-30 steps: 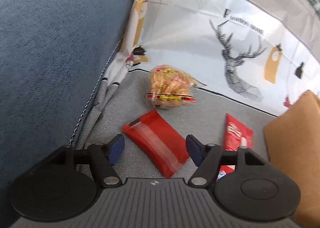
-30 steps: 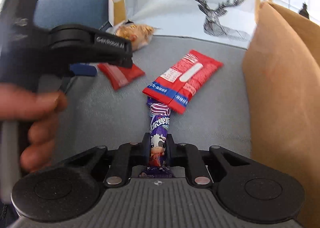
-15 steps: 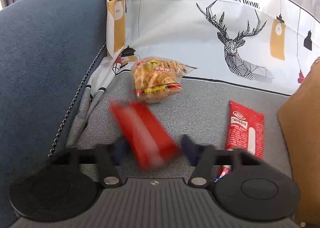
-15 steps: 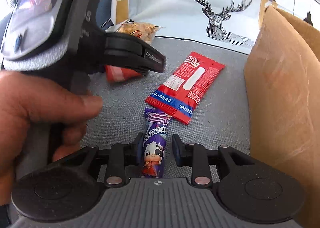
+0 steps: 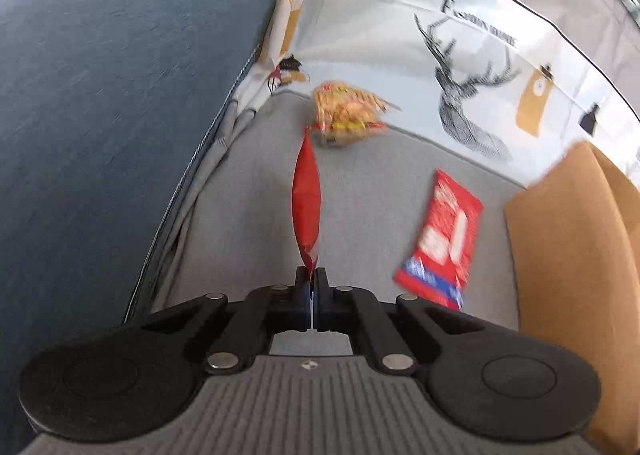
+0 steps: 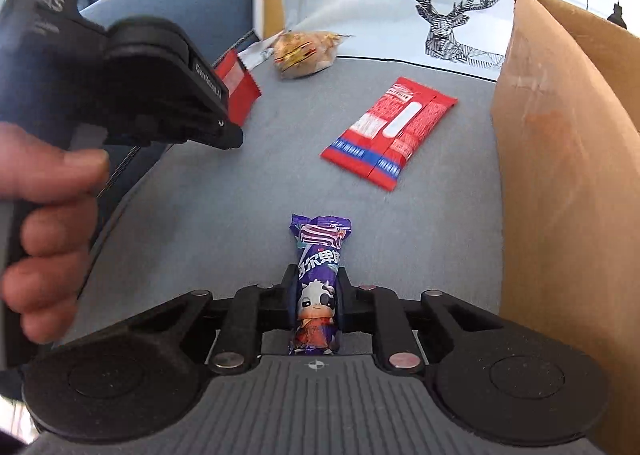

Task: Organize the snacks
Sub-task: 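Grasp the small red packet with the left tool while the right tool holds the purple candy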

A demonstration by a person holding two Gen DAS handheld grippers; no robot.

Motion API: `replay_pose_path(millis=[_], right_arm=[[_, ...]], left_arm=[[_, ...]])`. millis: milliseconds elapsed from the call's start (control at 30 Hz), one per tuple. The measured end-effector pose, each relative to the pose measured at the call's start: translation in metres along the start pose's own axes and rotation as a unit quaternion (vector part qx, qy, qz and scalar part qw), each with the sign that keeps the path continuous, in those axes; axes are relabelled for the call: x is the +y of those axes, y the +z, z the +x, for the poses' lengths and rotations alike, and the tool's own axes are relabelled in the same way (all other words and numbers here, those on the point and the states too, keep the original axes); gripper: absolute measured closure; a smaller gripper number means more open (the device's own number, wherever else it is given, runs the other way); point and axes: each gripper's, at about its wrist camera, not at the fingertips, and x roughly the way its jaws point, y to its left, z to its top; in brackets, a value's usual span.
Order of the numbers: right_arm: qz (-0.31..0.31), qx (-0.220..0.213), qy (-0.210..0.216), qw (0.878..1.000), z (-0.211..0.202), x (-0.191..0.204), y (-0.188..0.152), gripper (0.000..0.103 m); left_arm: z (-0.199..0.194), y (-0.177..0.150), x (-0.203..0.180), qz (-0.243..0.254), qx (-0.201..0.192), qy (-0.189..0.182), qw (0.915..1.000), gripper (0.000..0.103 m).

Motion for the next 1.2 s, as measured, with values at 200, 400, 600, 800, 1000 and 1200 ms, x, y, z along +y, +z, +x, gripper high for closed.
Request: replay_pose_path(millis=[200,400,600,800,1000,1200], right_arm=[[-0.021,0.0,0.001,1.0,-0.023,0.006,-0.021,0.085],[-0.014,0.041,0.012,0.999,-0.027,0.001,-0.037,0.081],[-0.034,0.029,0.008,0.999,-0.03,0.001,-0.043,0.069],[-0.036,0.024,0.011,0.999,-0.027,-0.001,-0.042,0.066],[-0.056,0.021,0.006,0.998,-0.024,0.003,-0.041,0.066],[-0.06,0.022,0.009,0.998,-0.024,0.002,-0.04,0.069]], left_arm=[[-0.025,-0.037,0.004,-0.004,0.081,-0.048,0.9955,0.102],[-0.045,-0.055,0.01,0.017,0.077,-0.032,0.9963,0.062],[-0.056,-0.051,0.009,0.01,0.033,-0.018,0.9993,0.054],[-0.04,-0.05,-0.016,0.071,0.044,0.001,0.9965,0.039],[-0.014,-0.054,-0.031,0.09,0.082,0.039,0.9919,0.035],[-0.005,-0.056,-0.041,0.114,0.089,0.048,0.9883,0.044]])
